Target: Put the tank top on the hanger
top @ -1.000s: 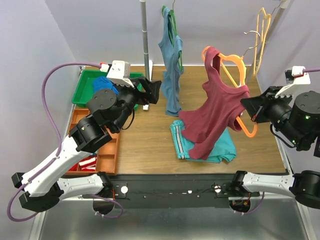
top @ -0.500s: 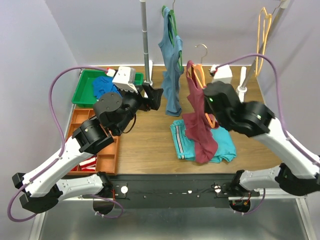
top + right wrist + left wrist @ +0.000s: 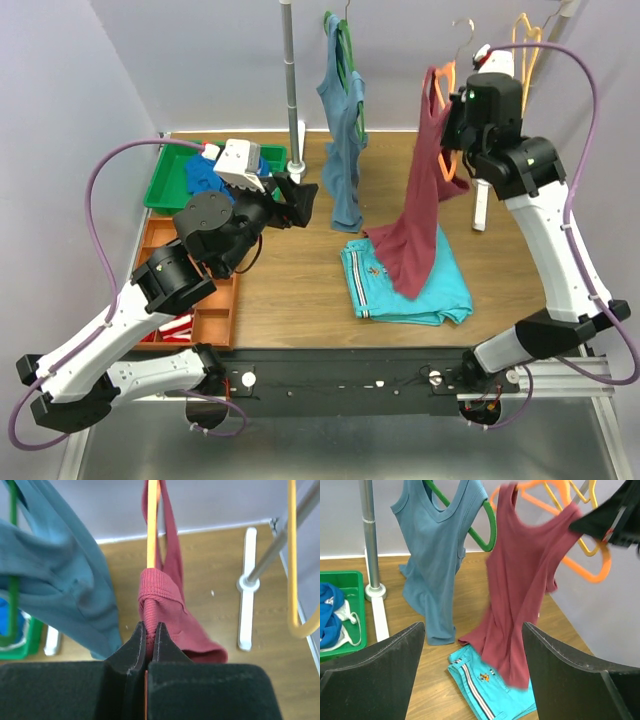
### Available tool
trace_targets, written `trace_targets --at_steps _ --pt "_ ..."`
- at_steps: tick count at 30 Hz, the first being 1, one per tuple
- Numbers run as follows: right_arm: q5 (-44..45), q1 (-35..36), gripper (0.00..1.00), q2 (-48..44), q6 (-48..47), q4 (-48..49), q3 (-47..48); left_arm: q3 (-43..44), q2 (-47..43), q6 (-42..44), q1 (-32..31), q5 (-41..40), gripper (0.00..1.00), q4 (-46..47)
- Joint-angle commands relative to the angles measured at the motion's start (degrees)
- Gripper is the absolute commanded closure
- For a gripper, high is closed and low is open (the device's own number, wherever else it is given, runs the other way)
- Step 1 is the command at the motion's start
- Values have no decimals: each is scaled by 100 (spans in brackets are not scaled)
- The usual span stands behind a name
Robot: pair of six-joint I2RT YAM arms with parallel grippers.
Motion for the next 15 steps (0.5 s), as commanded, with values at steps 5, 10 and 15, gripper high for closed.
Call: trace_targets --at_steps 5,10,15 --pt "-538 -280 99 608 -275 464 1132 151 -124 234 12 -131 14 -328" --pt "-626 -368 99 1012 -283 534 1519 230 -141 314 12 -167 14 -408" --pt "-714 -421 99 1381 -397 430 2300 239 -168 349 12 -210 14 -434"
